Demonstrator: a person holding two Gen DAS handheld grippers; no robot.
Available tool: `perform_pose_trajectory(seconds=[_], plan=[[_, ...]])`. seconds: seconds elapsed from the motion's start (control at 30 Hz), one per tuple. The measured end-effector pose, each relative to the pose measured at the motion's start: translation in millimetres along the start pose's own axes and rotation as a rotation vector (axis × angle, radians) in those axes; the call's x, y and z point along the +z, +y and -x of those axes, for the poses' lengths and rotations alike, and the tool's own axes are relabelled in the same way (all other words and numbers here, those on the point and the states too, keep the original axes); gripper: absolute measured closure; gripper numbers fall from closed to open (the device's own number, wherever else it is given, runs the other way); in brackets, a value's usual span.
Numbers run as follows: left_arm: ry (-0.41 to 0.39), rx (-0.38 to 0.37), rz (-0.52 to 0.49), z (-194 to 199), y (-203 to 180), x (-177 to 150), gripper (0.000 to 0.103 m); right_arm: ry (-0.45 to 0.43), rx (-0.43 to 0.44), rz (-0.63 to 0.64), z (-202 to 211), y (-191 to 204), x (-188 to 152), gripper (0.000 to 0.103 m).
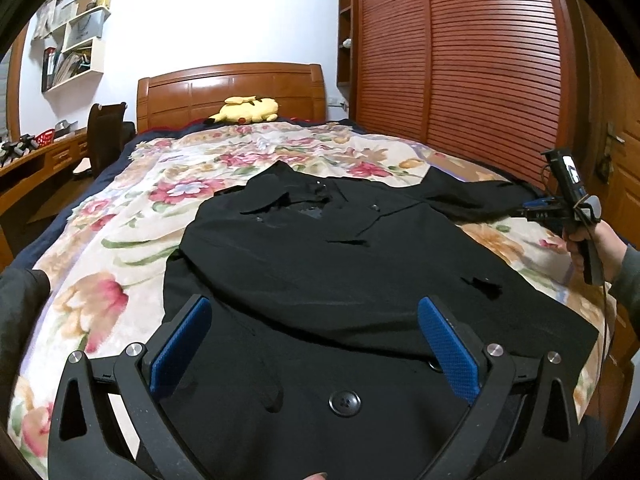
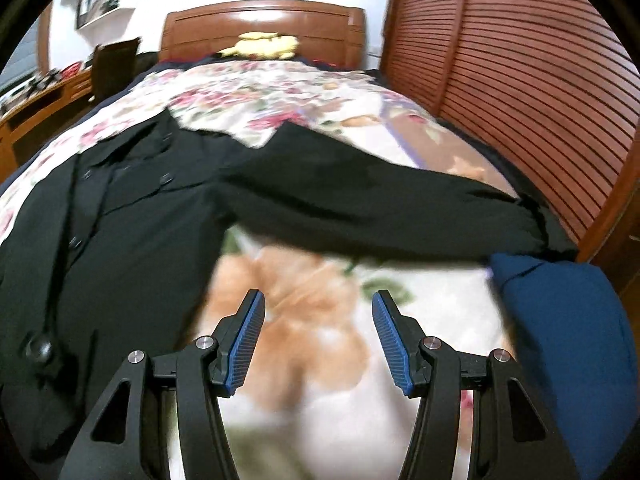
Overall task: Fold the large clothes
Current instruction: 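Move the right tool to the other sleeve and close on it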
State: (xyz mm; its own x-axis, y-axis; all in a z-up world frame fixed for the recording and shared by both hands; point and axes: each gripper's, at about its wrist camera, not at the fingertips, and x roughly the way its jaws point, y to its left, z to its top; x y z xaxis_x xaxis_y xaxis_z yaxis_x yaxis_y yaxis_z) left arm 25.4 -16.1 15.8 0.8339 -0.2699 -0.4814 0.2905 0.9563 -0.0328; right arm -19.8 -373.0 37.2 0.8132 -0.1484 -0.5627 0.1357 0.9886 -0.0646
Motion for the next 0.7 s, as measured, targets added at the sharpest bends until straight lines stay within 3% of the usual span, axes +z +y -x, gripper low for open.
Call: perform_pose_trajectory(seconds=[0.37, 0.47, 0.7], plan=[[0.039, -0.031, 0.025, -26, 4, -3, 0.0, 0.021, -0.094, -0.091, -42, -47, 51, 0.045], [0.078, -0.055, 0.022, -36, 0, -9, 0.0, 0.054, -0.096, -0.142, -54, -61, 57, 0.043], [0.112, -0.028, -0.036, -45, -15, -17, 0.0, 0.142, -0.153, -0.222, -94, -82, 63, 0.041]])
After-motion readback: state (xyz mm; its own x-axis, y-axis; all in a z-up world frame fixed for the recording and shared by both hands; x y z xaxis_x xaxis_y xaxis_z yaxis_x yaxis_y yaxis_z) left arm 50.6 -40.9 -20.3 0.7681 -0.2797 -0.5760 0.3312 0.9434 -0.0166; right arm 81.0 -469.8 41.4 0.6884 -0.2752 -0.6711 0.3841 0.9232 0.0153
